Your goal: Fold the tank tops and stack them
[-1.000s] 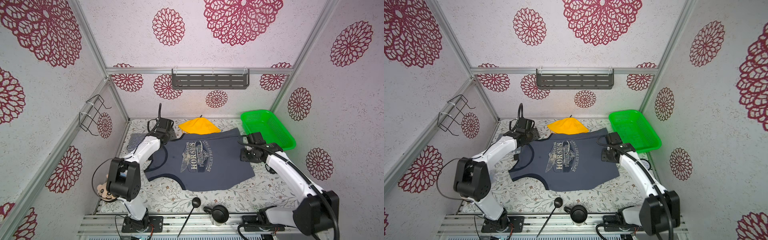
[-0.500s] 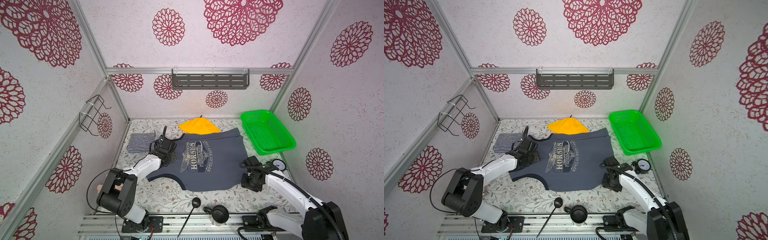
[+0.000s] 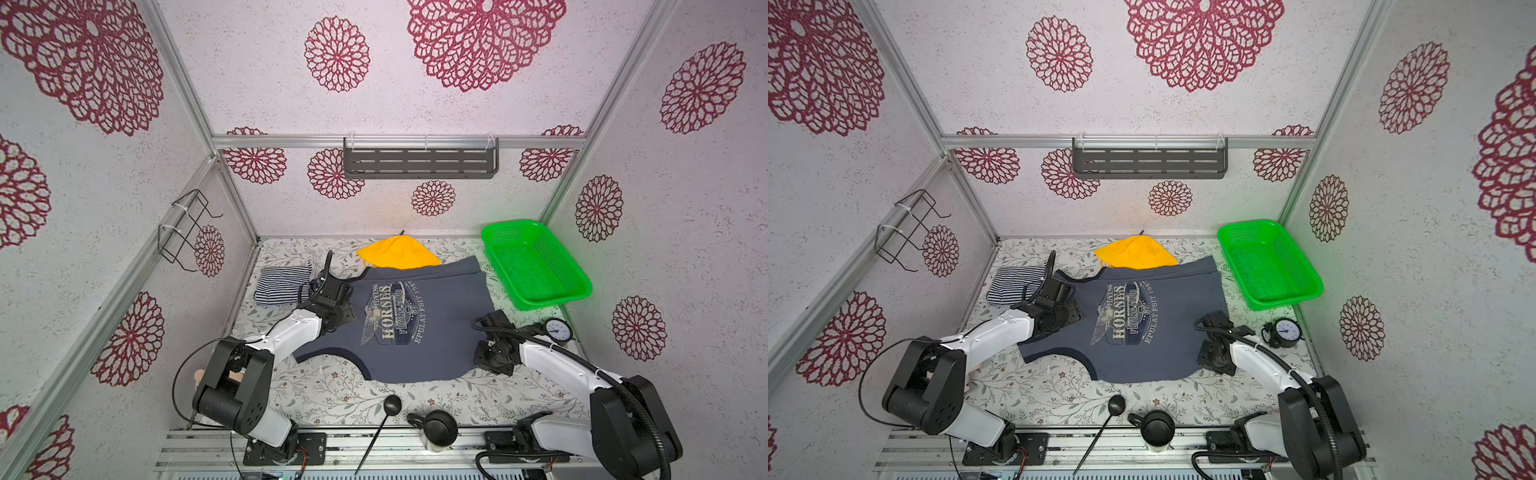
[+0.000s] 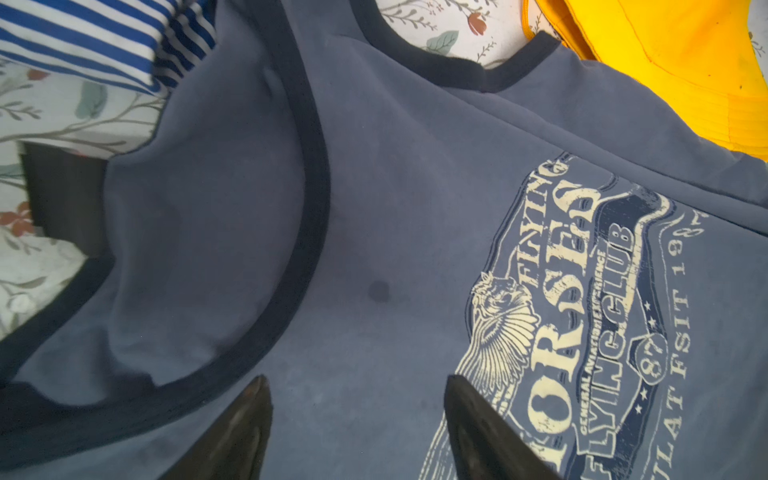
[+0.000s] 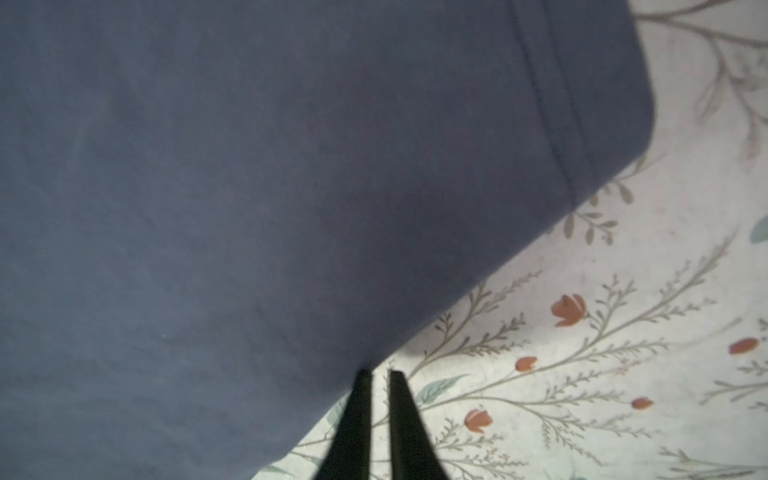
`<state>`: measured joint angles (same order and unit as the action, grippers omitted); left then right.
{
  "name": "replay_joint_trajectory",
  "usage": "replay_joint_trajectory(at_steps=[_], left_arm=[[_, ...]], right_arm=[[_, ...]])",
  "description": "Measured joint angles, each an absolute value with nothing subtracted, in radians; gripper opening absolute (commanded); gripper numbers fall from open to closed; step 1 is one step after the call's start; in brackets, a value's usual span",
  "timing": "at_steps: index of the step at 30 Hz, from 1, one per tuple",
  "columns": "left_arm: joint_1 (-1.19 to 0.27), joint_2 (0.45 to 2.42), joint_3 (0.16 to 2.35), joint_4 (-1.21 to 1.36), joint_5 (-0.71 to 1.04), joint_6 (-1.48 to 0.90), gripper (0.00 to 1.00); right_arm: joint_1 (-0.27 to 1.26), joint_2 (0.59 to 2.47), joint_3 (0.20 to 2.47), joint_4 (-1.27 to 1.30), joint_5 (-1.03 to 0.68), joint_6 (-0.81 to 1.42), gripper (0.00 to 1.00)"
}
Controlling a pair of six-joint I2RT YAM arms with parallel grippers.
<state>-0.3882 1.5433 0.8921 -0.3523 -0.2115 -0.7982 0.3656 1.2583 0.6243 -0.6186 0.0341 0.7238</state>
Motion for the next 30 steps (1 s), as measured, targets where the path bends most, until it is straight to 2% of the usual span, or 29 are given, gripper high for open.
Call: replay_joint_trajectory(at_steps=[4,8,9,12,17,21,24,30], left_arm=[[-0.388,1.543,0.891,-0.353,-0.220,-0.799,0.70],[-0.388,1.543,0.891,-0.352,-0.220,-0.799,0.70],[-0.388,1.543,0.891,-0.352,-0.220,-0.799,0.70],[-0.388,1.543,0.891,-0.352,-0.221,-0.799,0.70],[-0.388,1.543,0.884,-0.350,-0.223,-0.799,0.70],[-0.388,1.543,0.865,-0.352,-0.224,-0.802,0.70],[-0.388,1.543,0.859,-0.353,-0.225,-0.805,0.70],[-0.388,1.543,0.859,-0.352,-0.228,-0.805,0.70]], right_arm=[[0.366,1.254,0.626,-0.635,0.054,0.722,0.00],[0.366,1.252,0.640,-0.643,0.061,0.717,0.34],[0.366,1.250,0.640,-0.640,0.061,0.713,0.37],[0.366,1.249,0.640,-0.628,0.061,0.708,0.38],[0.366,1.291,0.639,-0.588,0.065,0.704,0.34],[0.366,1.330,0.639,-0.546,0.066,0.694,0.19],[0.366,1.339,0.639,-0.524,0.069,0.674,0.02],[0.366,1.337,0.642,-0.527,0.086,0.641,0.00]])
